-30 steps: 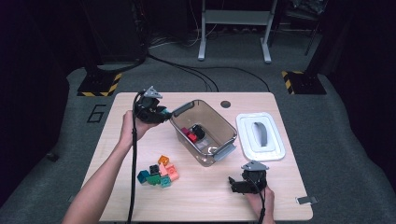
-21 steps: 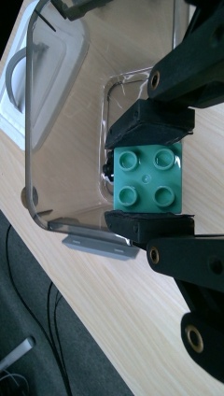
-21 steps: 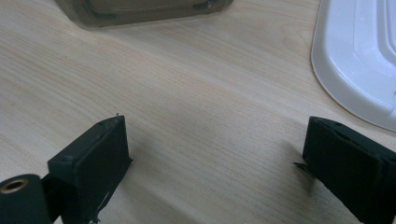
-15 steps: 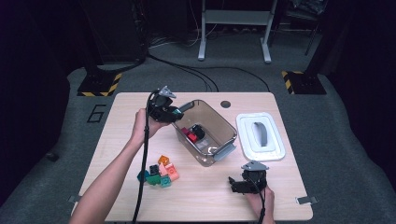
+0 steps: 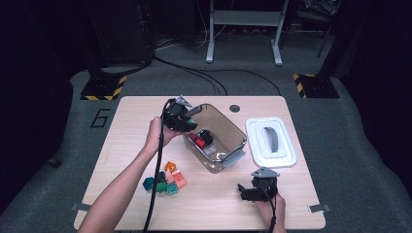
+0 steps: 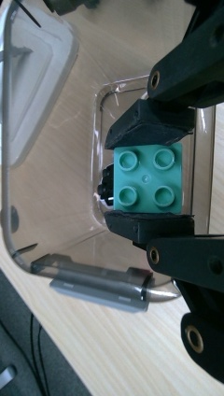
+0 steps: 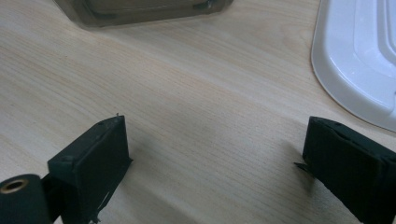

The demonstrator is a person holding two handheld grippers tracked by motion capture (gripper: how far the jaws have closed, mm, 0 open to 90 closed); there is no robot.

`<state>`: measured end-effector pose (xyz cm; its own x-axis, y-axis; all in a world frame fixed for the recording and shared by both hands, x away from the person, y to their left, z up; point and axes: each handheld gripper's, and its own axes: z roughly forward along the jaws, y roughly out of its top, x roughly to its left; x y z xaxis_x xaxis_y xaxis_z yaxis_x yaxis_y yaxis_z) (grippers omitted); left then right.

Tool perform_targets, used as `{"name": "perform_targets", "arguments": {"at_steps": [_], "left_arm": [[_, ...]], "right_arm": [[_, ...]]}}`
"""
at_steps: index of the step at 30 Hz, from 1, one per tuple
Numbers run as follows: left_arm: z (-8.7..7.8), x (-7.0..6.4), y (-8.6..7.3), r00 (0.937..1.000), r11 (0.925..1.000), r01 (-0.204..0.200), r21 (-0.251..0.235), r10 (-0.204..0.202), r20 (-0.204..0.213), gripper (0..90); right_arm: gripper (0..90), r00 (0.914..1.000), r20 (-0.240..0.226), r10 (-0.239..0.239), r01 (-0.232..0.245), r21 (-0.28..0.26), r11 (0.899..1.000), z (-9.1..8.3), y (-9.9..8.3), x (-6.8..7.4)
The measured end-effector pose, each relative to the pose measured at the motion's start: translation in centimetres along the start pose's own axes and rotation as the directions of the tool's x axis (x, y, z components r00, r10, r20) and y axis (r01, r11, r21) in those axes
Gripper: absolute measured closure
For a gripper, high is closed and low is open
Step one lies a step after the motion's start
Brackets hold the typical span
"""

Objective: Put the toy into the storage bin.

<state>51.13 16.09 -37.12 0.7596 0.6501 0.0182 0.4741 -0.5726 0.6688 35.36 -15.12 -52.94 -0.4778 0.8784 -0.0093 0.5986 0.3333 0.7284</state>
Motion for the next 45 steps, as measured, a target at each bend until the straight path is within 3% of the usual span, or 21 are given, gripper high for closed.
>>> {"name": "perform_targets", "arguments": {"at_steps": [14,22,28,35,42,45], "left_arm": [[1.5,-0.3,-0.7,0.9996,0.9971,0.002,0.076,-0.004,0.027,58.7],[1.3,-0.3,-1.1,0.9993,0.9965,-0.005,0.084,0.001,0.038,53.5],[0.0,-0.3,-1.3,0.9993,0.9982,0.011,0.060,-0.013,0.034,41.0],[-3.0,-0.3,-2.4,0.9989,0.9989,0.045,-0.009,-0.045,0.011,26.8],[-5.6,0.2,-4.8,0.9973,0.9962,0.067,-0.056,-0.069,-0.026,20.7],[-6.1,0.5,-6.3,0.9963,0.9958,0.076,-0.052,-0.078,-0.038,18.0]], "right_arm": [[6.2,1.0000,0.000,0.000,0.000,0.000,1.000,0.0,0.0,0.0],[6.2,1.0000,0.000,0.000,0.000,0.000,1.000,0.0,0.0,0.0],[6.2,1.0000,-0.001,-0.001,0.001,0.000,1.000,0.0,0.0,0.0],[6.2,1.0000,0.000,-0.001,0.001,0.000,1.000,0.0,0.0,0.0],[6.2,1.0000,-0.001,0.000,0.000,-0.001,1.000,0.0,0.0,0.0],[6.2,1.0000,-0.001,-0.001,0.001,0.000,1.000,0.0,0.0,0.0]]}}
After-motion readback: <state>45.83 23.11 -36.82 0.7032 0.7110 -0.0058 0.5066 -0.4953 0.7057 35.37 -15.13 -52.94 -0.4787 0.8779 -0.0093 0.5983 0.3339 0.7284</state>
